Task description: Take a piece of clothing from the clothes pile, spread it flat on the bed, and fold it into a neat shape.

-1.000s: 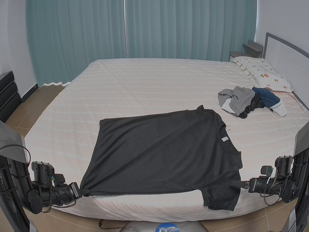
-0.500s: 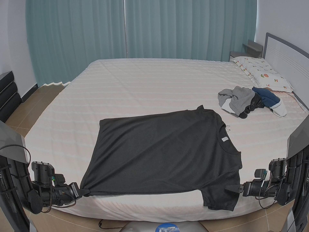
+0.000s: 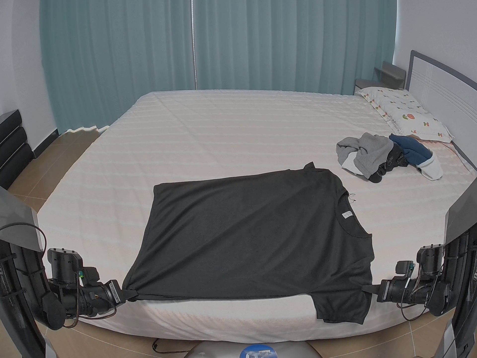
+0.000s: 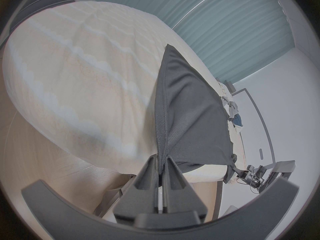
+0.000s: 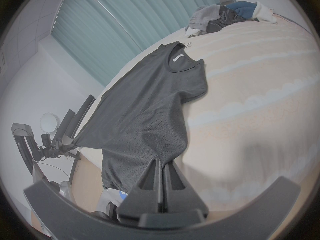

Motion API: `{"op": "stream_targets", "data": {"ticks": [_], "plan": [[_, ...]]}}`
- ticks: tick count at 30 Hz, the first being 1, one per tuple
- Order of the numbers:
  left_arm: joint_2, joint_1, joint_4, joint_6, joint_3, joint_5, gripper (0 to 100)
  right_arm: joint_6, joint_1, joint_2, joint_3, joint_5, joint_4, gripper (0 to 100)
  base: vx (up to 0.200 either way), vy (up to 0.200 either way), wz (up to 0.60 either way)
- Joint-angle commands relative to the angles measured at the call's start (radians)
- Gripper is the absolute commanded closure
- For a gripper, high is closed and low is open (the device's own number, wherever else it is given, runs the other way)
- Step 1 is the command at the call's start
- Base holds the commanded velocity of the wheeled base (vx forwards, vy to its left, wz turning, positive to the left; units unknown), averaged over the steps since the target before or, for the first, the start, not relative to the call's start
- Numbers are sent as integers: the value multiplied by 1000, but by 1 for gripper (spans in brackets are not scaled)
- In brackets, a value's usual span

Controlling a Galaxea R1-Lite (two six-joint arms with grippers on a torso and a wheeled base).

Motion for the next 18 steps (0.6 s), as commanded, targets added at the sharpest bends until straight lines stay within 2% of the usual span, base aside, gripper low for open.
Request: {"op": "stream_targets", "data": {"ticks": [1,9,11,13,15,18], "plan": [[-2,-1,-11,0,15,42,100,-4,-4,-43,18,-3,51,100,0,0,0],[-19,-1,8,3,15,72,100,-75,-27,-192,18,-4,267,100,0,0,0],[-66,-1,66,18,15,75,100,-121,-54,-245,18,-4,355,100,0,0,0],[-86,-1,91,26,15,75,100,-133,-62,-256,18,-4,376,100,0,0,0],[-141,-1,207,99,15,75,100,-185,-96,-291,18,-4,444,100,0,0,0],[-149,-1,261,161,15,90,100,-213,-112,-308,18,-3,483,100,0,0,0]]}}
